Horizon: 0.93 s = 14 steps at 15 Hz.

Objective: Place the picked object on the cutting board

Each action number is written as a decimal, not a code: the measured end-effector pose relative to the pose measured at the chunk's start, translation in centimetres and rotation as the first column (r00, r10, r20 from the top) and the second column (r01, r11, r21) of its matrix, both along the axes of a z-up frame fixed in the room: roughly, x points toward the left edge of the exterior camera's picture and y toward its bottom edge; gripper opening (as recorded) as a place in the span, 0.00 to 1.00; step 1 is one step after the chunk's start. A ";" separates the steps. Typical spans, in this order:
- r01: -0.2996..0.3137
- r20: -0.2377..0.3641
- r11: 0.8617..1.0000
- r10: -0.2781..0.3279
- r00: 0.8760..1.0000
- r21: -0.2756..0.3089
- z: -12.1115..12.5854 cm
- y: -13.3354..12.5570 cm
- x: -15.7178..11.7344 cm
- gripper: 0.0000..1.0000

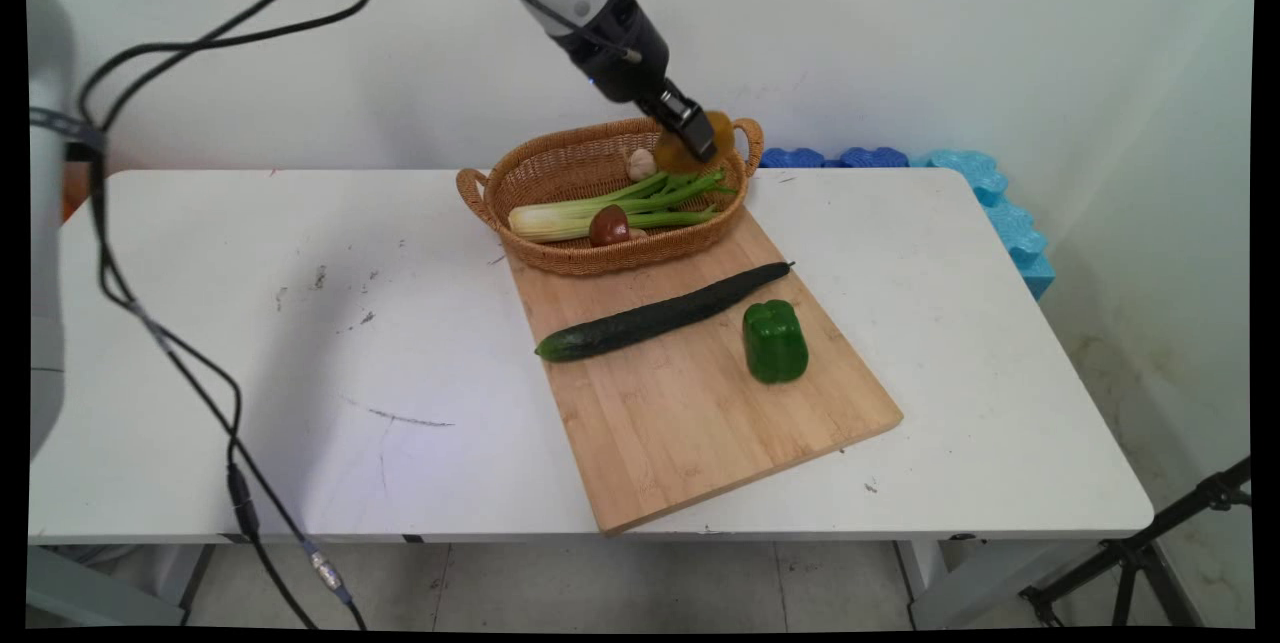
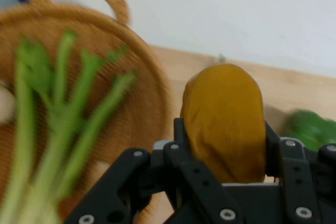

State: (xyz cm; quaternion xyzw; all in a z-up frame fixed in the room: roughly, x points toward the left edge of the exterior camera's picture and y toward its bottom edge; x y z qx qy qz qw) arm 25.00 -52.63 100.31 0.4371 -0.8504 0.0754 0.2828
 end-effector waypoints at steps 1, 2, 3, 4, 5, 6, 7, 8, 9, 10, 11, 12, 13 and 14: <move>-0.001 -0.004 1.000 0.001 1.000 0.017 0.1 1.5 -0.2 0.00; 0.000 -0.008 0.999 0.000 1.000 0.035 0.2 3.1 -0.6 0.00; 0.002 -0.009 0.999 -0.002 1.000 0.047 0.1 4.4 -0.8 0.00; 0.003 -0.011 0.998 -0.002 1.000 0.061 0.0 5.8 -1.0 0.00; 0.004 -0.010 0.997 -0.003 1.000 0.072 -0.5 7.2 -1.2 0.00; 0.004 -0.009 0.997 -0.003 1.000 0.078 -0.8 8.0 -1.2 0.00; 0.006 -0.006 0.996 -0.005 1.000 0.084 -1.3 9.0 -1.3 0.00; 0.009 -0.002 0.996 -0.008 1.000 0.089 -2.0 10.0 -1.5 0.00; 0.010 0.004 0.996 -0.010 1.000 0.090 -2.9 10.9 -1.5 0.00; 0.010 0.009 0.996 -0.010 1.000 0.090 -3.6 11.5 -1.6 0.00; 0.010 0.014 0.996 -0.011 1.000 0.090 -4.4 12.0 -1.7 0.00; 0.009 0.019 0.996 -0.011 1.000 0.087 -5.4 12.6 -1.7 0.00; 0.009 0.023 0.996 -0.010 1.000 0.085 -6.2 12.9 -1.8 0.00; 0.007 0.027 0.997 -0.009 1.000 0.082 -7.2 13.2 -1.9 0.00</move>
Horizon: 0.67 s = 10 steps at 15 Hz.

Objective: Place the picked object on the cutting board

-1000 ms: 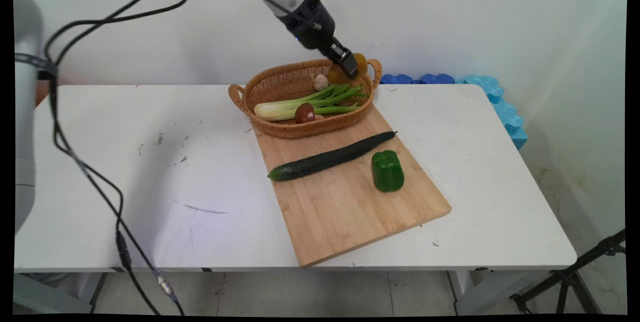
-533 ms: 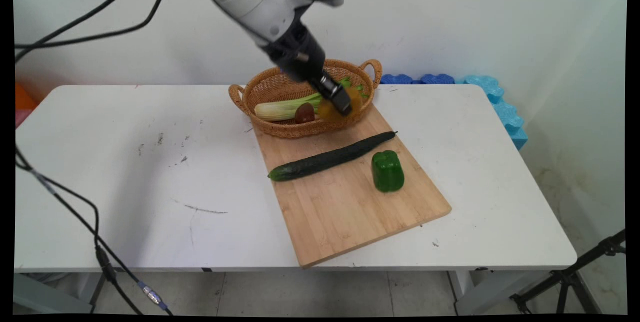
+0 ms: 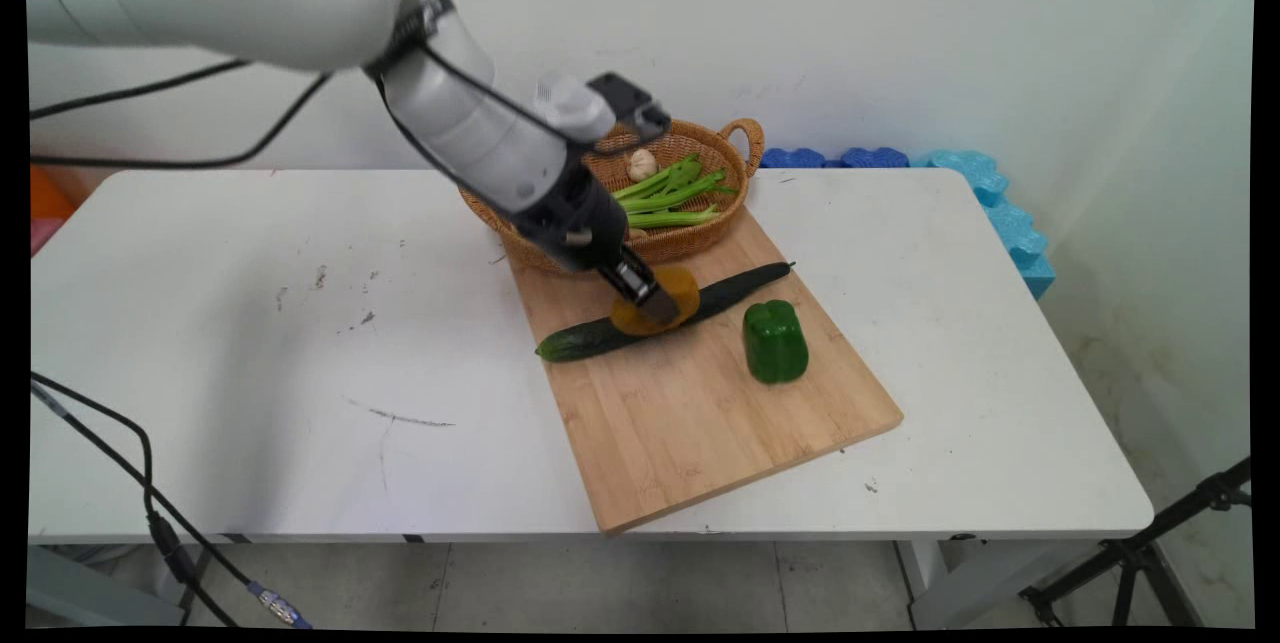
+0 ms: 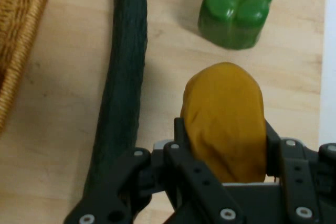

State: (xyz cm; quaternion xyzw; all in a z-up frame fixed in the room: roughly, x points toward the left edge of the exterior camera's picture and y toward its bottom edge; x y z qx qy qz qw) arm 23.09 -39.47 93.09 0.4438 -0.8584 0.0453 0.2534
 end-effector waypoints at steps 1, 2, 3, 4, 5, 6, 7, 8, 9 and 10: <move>0.000 0.003 1.000 0.000 1.000 -0.003 -1.0 0.2 -0.2 0.00; -0.001 0.006 1.000 0.001 1.000 -0.005 -1.8 0.4 -0.3 0.00; -0.002 0.009 1.000 0.002 1.000 -0.006 -2.8 0.5 -0.4 0.00; -0.003 0.012 1.000 0.003 1.000 -0.007 -3.8 0.6 -0.6 0.00; -0.004 0.015 1.000 0.004 1.000 -0.008 -4.5 0.7 -0.7 0.00; -0.005 0.017 1.000 0.005 1.000 -0.009 -5.3 0.8 -0.8 0.00; -0.006 0.019 1.000 0.006 1.000 -0.010 -6.1 0.9 -1.0 0.00; -0.007 0.020 1.000 0.007 1.000 -0.011 -6.5 0.9 -1.1 0.00; -0.008 0.021 1.000 0.008 1.000 -0.011 -7.0 0.9 -1.2 0.00; -0.008 0.022 1.000 0.008 1.000 -0.012 -7.4 0.9 -1.3 0.00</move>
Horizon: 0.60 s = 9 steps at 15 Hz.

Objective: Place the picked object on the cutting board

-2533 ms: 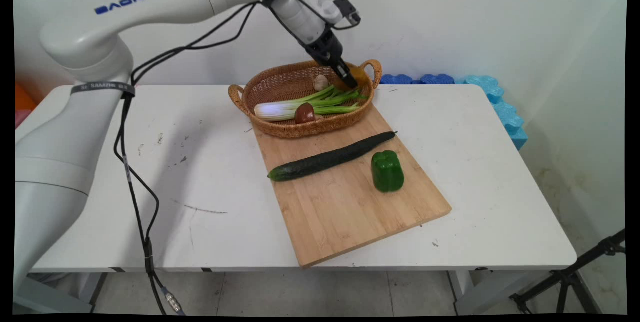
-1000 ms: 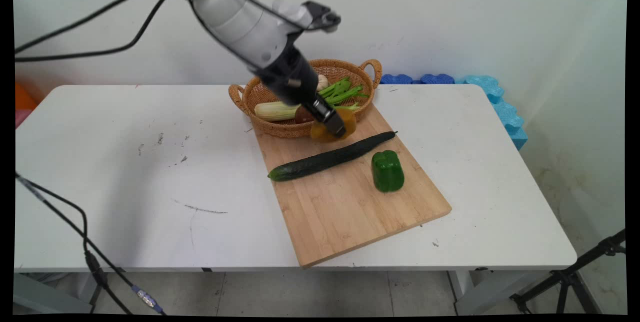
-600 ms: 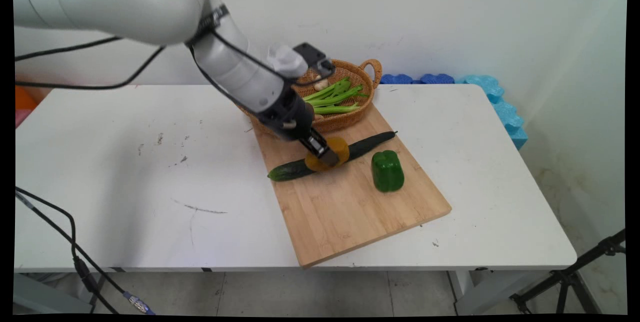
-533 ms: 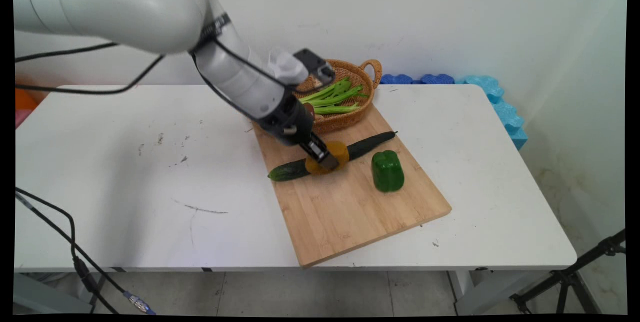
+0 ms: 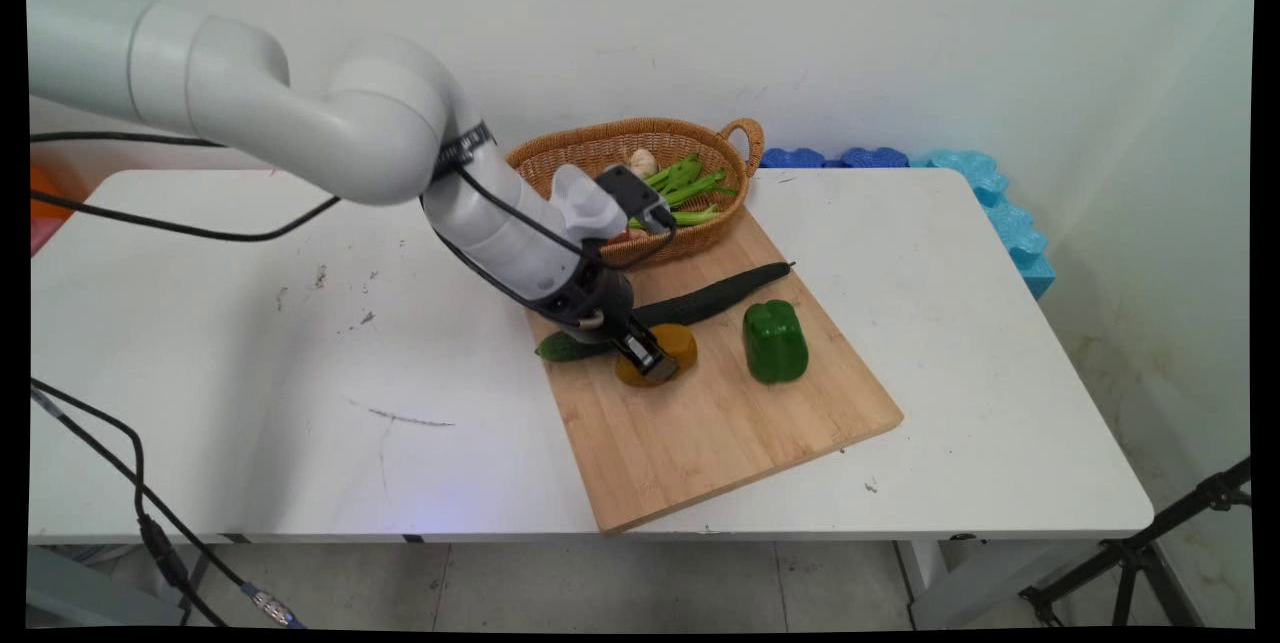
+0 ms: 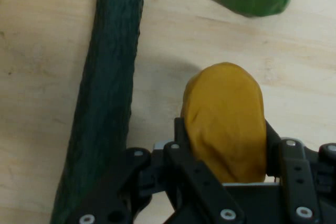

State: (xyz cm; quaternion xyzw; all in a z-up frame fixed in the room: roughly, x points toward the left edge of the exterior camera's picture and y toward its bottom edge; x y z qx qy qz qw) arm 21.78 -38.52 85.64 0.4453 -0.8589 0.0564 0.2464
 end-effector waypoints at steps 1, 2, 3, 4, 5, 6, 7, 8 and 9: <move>-0.001 0.000 1.000 0.001 1.000 -0.001 -0.5 0.0 -0.1 0.00; -0.003 0.000 1.000 0.003 1.000 -0.003 -1.1 0.0 -0.2 0.00; -0.004 0.002 1.000 0.004 1.000 -0.005 -1.5 0.0 -0.3 0.00; -0.005 0.003 1.000 0.005 1.000 -0.006 -1.8 0.0 -0.3 0.00; -0.006 0.002 1.000 0.006 1.000 -0.007 -2.0 0.0 -0.3 1.00; -0.006 -0.002 1.000 0.006 1.000 -0.008 -2.2 0.0 -0.4 1.00; -0.005 -0.005 1.000 0.005 1.000 -0.010 -2.3 0.0 -0.4 1.00; -0.004 -0.010 1.000 0.003 1.000 -0.013 -2.4 0.0 -0.5 1.00; -0.002 -0.015 1.000 0.002 1.000 -0.017 -2.4 0.0 -0.5 1.00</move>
